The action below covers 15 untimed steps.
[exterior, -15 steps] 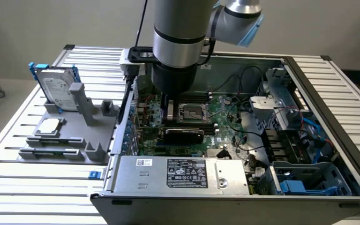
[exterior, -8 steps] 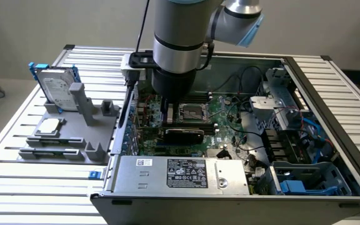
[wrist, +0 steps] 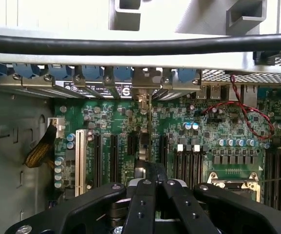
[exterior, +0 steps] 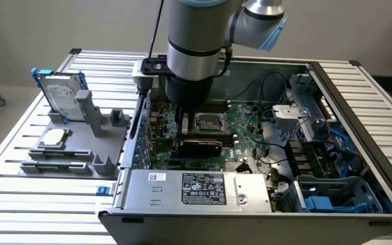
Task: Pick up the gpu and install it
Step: 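Insert the gpu into the slot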
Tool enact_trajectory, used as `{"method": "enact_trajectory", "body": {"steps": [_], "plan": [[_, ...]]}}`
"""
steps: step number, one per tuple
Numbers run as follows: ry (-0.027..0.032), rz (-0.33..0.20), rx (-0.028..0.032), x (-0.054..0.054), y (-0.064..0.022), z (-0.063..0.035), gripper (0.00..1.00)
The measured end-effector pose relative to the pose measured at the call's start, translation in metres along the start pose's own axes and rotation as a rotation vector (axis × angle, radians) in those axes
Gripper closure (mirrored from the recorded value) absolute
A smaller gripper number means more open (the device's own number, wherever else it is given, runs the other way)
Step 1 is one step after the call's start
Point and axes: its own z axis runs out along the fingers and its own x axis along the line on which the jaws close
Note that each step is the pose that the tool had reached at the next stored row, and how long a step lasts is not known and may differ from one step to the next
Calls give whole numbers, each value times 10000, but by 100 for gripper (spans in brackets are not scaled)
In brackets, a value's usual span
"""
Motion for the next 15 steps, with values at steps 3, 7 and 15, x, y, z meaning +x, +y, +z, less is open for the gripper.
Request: {"method": "enact_trajectory", "body": {"steps": [3, 7, 15], "plan": [[27, 3, -3, -1, 2, 13, 89], [88, 9, -4, -12, 3, 42, 89], [170, 15, -7, -45, 0, 78, 89]]}}
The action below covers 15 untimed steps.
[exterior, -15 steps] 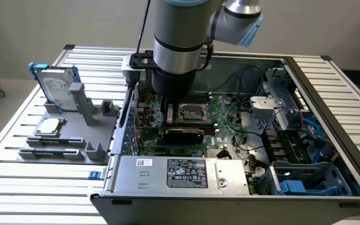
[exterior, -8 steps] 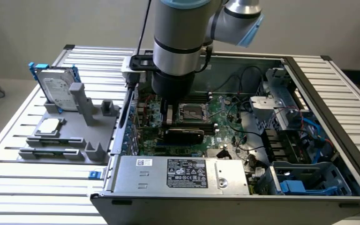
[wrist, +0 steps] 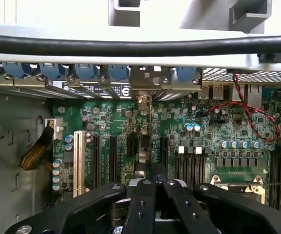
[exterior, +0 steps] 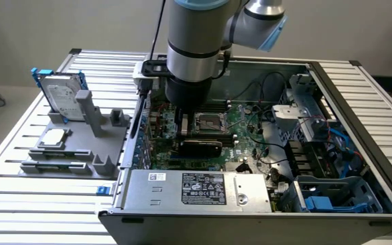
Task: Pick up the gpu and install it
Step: 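Insert the gpu into the slot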
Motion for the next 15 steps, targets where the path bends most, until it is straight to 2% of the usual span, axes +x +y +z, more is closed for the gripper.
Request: {"method": "enact_trajectory", "body": {"steps": [7, 10, 15], "plan": [[91, 10, -5, -29, 14, 28, 89], [104, 10, -13, -45, 16, 30, 89], [100, 15, -102, -52, 20, -1, 89]]}}
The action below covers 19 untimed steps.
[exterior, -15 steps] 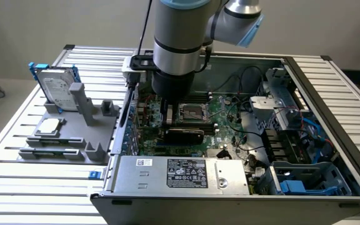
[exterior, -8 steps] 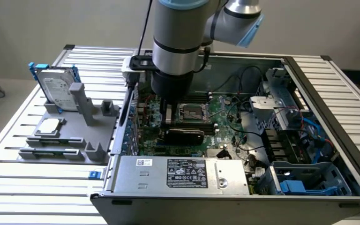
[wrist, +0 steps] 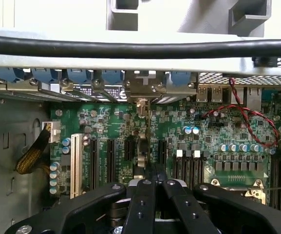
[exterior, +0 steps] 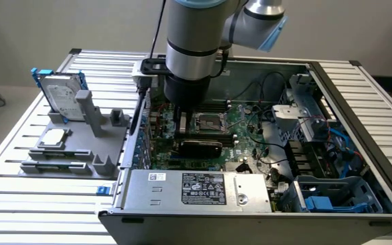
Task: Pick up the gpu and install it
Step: 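Insert the gpu into the slot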
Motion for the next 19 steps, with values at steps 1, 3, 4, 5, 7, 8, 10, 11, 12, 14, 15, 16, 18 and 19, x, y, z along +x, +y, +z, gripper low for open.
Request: {"method": "enact_trajectory", "body": {"steps": [1, 3, 4, 5, 7, 8, 10, 11, 12, 14, 15, 16, 18, 19], "plan": [[1, 1, -25, 0, 4, -15, 89], [0, 2, -77, -1, 10, -38, 89], [2, 2, -111, -1, 15, -47, 89], [-1, 2, -142, -1, 20, -53, 89], [-4, 5, -207, -2, 36, -57, 89], [-3, 7, -246, -2, 48, -57, 89], [-2, 9, -330, -2, 77, -58, 89], [-3, 11, -373, -2, 94, -57, 89], [-5, 11, -419, -3, 106, -57, 89], [-3, 14, -489, -3, 125, -65, 89], [-5, 15, -509, -3, 134, -71, 89], [-6, 15, -523, -4, 143, -77, 89], [-6, 15, -537, -4, 167, -86, 89], [-5, 15, -543, -5, 183, -89, 89]]}}
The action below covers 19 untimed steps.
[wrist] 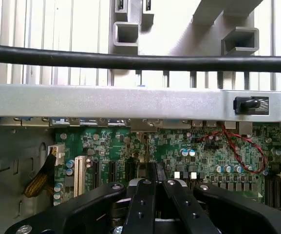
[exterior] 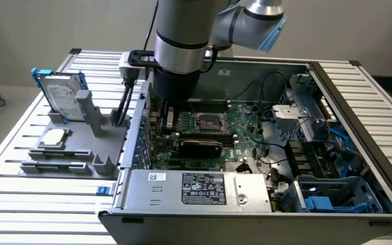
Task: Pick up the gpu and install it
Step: 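Insert the gpu into the slot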
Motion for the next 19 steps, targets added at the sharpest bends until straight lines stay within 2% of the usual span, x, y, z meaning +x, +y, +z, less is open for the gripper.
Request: {"method": "enact_trajectory", "body": {"steps": [4, 9, 12, 14, 17, 19], "plan": [[21, -1, -3, -1, 70, 7, 89], [83, 8, -38, 4, 89, 6, 89], [121, 11, -75, 6, 128, 10, 89], [131, 13, -115, 5, 157, 16, 89], [161, 20, -234, 5, 165, 12, 89], [170, 24, -287, 5, 168, -5, 89]]}}
